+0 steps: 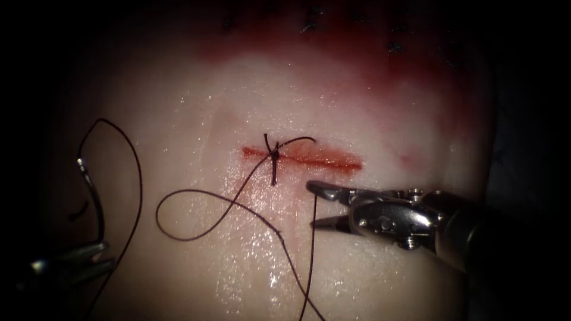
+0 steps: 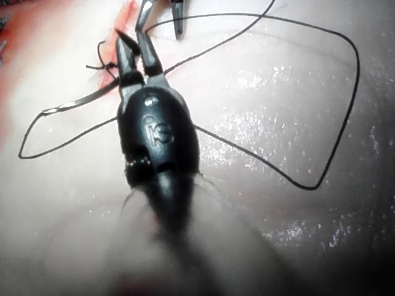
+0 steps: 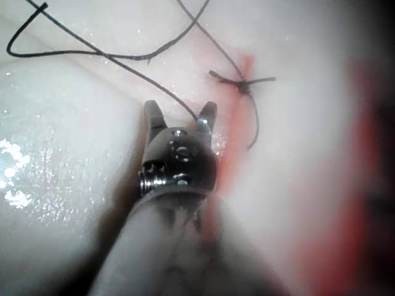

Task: Wound Closure
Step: Place right hand around suture near incision and pull away from wound over and over until a little tail is left above wound

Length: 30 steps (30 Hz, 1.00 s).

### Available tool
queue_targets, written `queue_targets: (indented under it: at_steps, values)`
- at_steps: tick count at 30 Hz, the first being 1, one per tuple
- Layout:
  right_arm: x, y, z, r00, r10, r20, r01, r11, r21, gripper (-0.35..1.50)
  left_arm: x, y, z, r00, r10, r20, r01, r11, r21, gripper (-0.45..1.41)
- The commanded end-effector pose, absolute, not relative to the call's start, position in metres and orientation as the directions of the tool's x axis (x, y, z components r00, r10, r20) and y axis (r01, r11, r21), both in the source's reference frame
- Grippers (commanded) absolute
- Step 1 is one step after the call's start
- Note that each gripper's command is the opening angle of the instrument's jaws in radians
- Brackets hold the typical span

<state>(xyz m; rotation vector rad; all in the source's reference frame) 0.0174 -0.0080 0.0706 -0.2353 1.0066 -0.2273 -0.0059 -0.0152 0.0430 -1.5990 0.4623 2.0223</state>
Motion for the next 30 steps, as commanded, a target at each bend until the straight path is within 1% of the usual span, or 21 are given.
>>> queue_targets:
  at_steps: [1,2,5,9,14,15,19,22,25,27,29,30]
  values:
    - [0.0177,-0.008,0.071,0.485,-0.302,-0.821,0.112,0.952,-0.284,-0.16,-0.0064,-0.015,0.044,-0.170,0.183,-0.968,-0.586,-0.809,-0.050,-0.35]
    - [0.0176,-0.008,0.071,0.491,-0.300,-0.818,0.139,0.954,-0.266,-0.35,-0.0064,-0.015,0.044,-0.170,0.183,-0.968,-0.586,-0.809,-0.050,-0.35]
    - [0.0171,-0.008,0.070,0.493,-0.304,-0.815,0.156,0.953,-0.261,-0.35,-0.0063,-0.015,0.043,-0.171,0.183,-0.968,-0.586,-0.809,-0.050,-0.35]
    - [0.0157,-0.011,0.069,0.458,-0.321,-0.829,0.183,0.946,-0.266,-0.35,-0.0063,-0.015,0.043,-0.171,0.183,-0.968,-0.586,-0.809,-0.050,-0.35]
    - [0.0154,-0.015,0.066,0.438,-0.327,-0.838,0.219,0.942,-0.253,-0.35,-0.0064,-0.015,0.043,-0.171,0.183,-0.968,-0.586,-0.809,-0.049,-0.35]
    - [0.0156,-0.018,0.065,0.432,-0.331,-0.839,0.263,0.936,-0.234,-0.35,-0.0065,-0.015,0.043,-0.175,0.178,-0.968,-0.586,-0.809,-0.043,-0.35]
    - [0.0161,-0.021,0.063,0.426,-0.335,-0.840,0.305,0.928,-0.214,-0.35,-0.0065,-0.015,0.043,-0.176,0.177,-0.968,-0.586,-0.809,-0.042,-0.35]
    - [0.0175,-0.028,0.059,0.375,-0.327,-0.867,0.407,0.899,-0.162,-0.35,-0.0065,-0.015,0.043,-0.176,0.177,-0.968,-0.586,-0.809,-0.041,-0.35]
    - [0.0185,-0.030,0.058,0.354,-0.319,-0.879,0.458,0.878,-0.134,-0.35,-0.0064,-0.015,0.043,-0.176,0.177,-0.968,-0.586,-0.809,-0.041,-0.35]
    - [0.0191,-0.032,0.058,0.349,-0.320,-0.881,0.484,0.866,-0.123,-0.35,-0.0065,-0.015,0.043,-0.176,0.177,-0.968,-0.587,-0.809,-0.041,-0.35]
    - [0.0200,-0.032,0.057,0.334,-0.302,-0.893,0.462,0.878,-0.125,-0.35,-0.0066,-0.015,0.043,-0.177,0.177,-0.968,-0.588,-0.808,-0.040,-0.35]
    - [0.0203,-0.031,0.057,0.334,-0.283,-0.899,0.389,0.910,-0.142,0.57,-0.0066,-0.015,0.043,-0.177,0.177,-0.968,-0.588,-0.808,-0.040,-0.35]
